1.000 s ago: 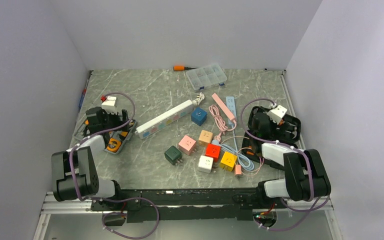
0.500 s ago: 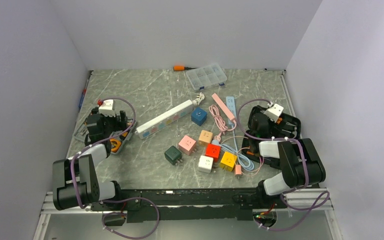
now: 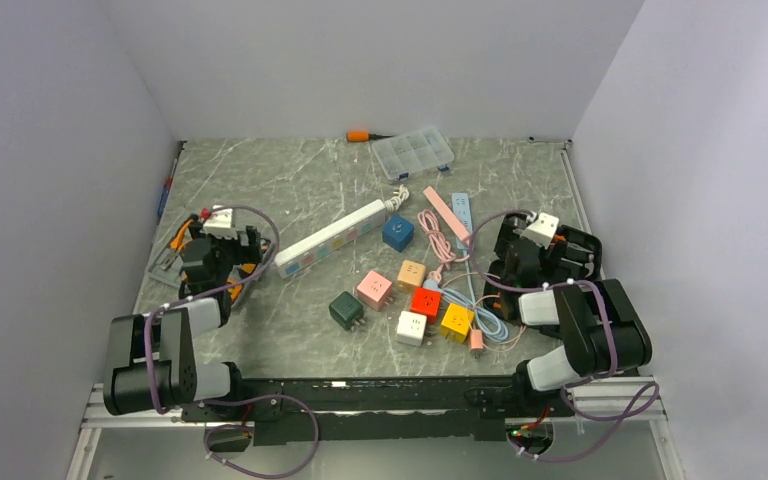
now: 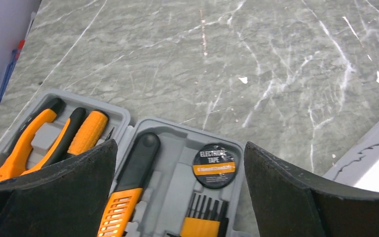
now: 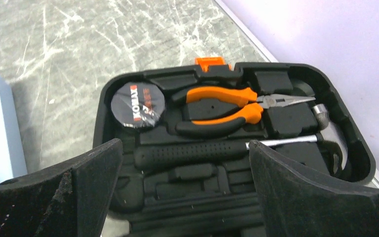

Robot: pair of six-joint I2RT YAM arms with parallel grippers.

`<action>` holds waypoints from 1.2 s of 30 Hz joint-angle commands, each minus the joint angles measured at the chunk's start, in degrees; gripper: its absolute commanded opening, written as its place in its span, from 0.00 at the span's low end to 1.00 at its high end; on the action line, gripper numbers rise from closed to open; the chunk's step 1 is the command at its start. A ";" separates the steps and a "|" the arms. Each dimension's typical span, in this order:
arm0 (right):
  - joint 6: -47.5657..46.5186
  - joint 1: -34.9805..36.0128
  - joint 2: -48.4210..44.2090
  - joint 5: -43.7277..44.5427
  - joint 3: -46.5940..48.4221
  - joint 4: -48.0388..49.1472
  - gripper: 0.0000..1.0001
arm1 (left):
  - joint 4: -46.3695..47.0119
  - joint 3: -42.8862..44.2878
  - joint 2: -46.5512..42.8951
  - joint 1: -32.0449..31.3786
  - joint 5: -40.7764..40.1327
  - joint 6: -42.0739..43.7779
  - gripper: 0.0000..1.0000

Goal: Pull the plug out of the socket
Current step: Reset both arms

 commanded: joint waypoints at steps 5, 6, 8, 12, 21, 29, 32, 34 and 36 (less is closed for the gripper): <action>-4.14 0.45 -2.06 -7.78 -10.37 22.85 1.00 | 20.50 -8.49 1.08 -6.91 -5.64 5.50 0.99; -4.01 0.38 -1.08 -9.64 -11.11 23.86 1.00 | 23.10 -8.64 2.32 -6.88 -6.16 5.17 0.99; -7.47 0.82 3.35 -8.56 -10.47 29.97 1.00 | 17.68 -7.20 1.29 -6.87 -6.54 5.21 0.99; -0.74 -3.76 1.59 -13.06 -3.62 11.51 1.00 | 15.40 -4.84 2.56 -6.20 -6.18 3.95 0.99; 0.67 -6.20 0.01 -15.25 -4.46 11.49 1.00 | 15.62 -5.05 2.23 -5.37 -5.57 3.32 0.99; 0.40 -6.04 0.15 -15.08 -4.77 12.49 1.00 | 15.91 -5.04 2.40 -5.47 -5.78 3.41 0.99; 0.45 -6.05 0.15 -15.08 -4.73 12.46 1.00 | 15.47 -4.81 2.42 -5.44 -5.77 3.43 0.99; 0.41 -6.05 0.12 -15.08 -4.75 12.58 1.00 | 15.39 -4.71 2.53 -5.52 -5.77 3.46 0.99; 0.43 -6.06 0.12 -15.07 -4.73 12.55 1.00 | 15.09 -4.58 2.53 -5.46 -5.81 3.53 0.99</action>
